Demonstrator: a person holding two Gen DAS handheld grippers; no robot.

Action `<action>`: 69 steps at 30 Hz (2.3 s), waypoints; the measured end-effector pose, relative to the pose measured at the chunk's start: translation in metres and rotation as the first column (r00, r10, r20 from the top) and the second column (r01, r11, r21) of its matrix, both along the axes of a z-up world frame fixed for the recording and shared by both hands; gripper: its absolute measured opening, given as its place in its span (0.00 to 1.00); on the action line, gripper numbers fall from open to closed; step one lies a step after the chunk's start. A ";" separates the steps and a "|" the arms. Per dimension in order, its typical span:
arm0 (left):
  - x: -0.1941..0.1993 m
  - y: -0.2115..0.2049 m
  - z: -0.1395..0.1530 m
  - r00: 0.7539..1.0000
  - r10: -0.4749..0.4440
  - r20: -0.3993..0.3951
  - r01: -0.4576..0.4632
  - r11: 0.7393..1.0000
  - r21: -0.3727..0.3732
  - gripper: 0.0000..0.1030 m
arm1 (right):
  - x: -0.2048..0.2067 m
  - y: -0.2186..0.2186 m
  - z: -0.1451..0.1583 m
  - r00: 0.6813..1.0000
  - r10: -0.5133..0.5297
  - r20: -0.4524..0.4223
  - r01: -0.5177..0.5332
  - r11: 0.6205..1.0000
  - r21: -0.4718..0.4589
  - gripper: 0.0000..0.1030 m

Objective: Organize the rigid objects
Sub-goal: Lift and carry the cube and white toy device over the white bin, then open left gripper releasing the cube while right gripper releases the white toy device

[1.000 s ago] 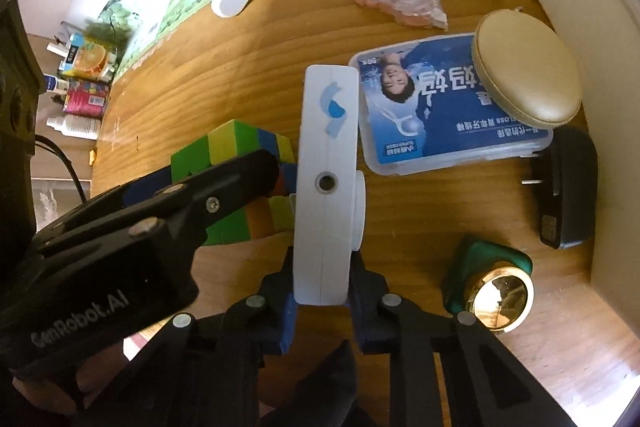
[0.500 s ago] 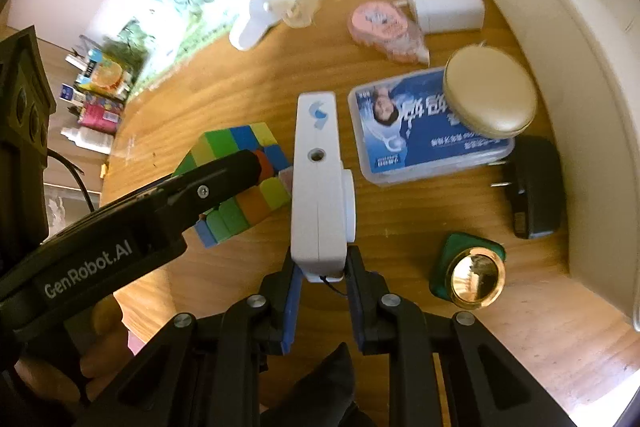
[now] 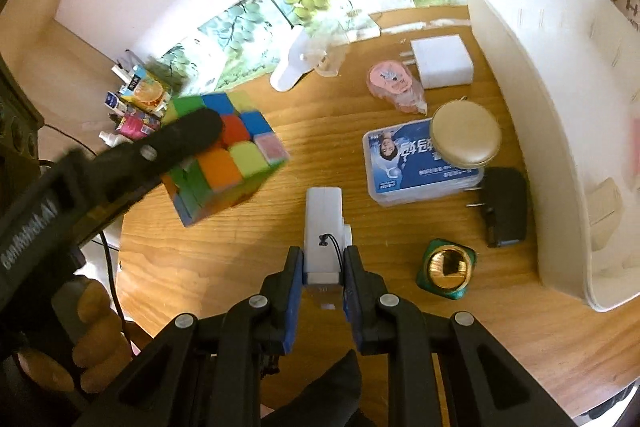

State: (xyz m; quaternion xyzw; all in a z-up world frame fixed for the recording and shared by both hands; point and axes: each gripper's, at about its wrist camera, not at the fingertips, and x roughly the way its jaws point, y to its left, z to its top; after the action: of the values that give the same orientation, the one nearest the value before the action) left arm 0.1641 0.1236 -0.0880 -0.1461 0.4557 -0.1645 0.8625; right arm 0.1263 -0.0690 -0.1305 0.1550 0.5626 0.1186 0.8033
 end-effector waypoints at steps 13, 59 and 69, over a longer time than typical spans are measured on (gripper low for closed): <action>-0.038 -0.035 0.038 0.985 0.056 0.163 -0.042 0.995 -0.089 0.67 | -0.035 -0.047 0.052 0.977 0.048 0.207 -0.051 0.999 0.007 0.20; -0.036 -0.244 0.038 0.976 -0.033 0.213 0.044 0.998 -0.049 0.73 | -0.029 -0.262 0.059 0.961 -0.039 0.275 0.050 0.998 -0.034 0.22; -0.039 -0.241 0.041 0.976 -0.033 0.214 0.041 0.999 -0.033 0.80 | -0.038 -0.260 0.063 0.955 -0.068 0.287 0.082 0.996 -0.035 0.43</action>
State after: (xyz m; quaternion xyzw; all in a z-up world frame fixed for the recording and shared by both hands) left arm 0.1256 -0.1172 -0.0469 -0.1351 0.3603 -0.2036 0.9003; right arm 0.0878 -0.3292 -0.0676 0.1388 0.4372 0.0961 0.8834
